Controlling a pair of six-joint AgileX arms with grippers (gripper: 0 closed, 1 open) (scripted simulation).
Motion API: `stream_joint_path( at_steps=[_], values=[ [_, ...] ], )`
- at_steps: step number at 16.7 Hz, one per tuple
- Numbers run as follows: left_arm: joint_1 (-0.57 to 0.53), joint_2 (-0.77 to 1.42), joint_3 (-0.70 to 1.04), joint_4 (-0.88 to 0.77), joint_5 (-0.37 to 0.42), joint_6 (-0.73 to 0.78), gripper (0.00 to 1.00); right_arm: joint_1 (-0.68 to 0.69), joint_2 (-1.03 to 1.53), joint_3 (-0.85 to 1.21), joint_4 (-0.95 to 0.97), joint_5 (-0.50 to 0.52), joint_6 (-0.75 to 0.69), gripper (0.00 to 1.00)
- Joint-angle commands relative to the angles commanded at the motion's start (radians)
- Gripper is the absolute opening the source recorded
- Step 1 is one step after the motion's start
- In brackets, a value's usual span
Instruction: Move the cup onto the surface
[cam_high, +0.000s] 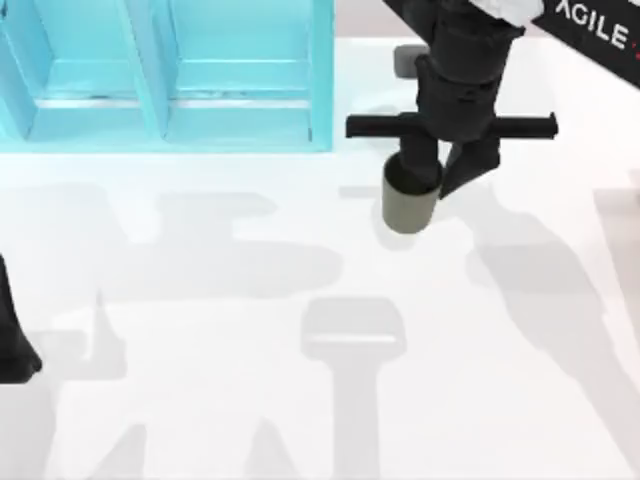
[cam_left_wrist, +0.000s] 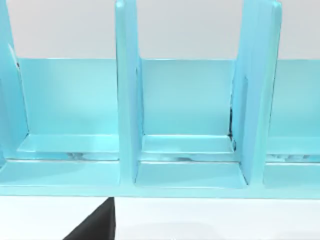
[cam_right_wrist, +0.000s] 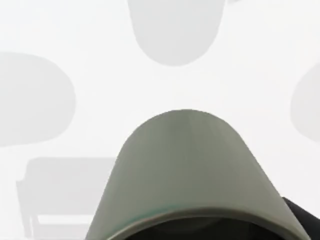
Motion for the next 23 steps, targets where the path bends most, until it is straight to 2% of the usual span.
stream_joint_path(
  at_steps=[4,8,21,23],
  values=[
    [0.0,0.0,0.0,0.0,0.0,0.0,1.0,0.01,0.002,-0.135,0.133,0.002,0.012,0.0],
    [0.0,0.0,0.0,0.0,0.0,0.0,1.0,0.012,0.002,-0.146,0.144,0.001,0.013,0.0],
    [0.0,0.0,0.0,0.0,0.0,0.0,1.0,0.012,0.002,-0.146,0.144,0.001,0.013,0.98],
    [0.0,0.0,0.0,0.0,0.0,0.0,1.0,0.012,0.002,-0.146,0.144,0.001,0.013,1.0]
  ],
)
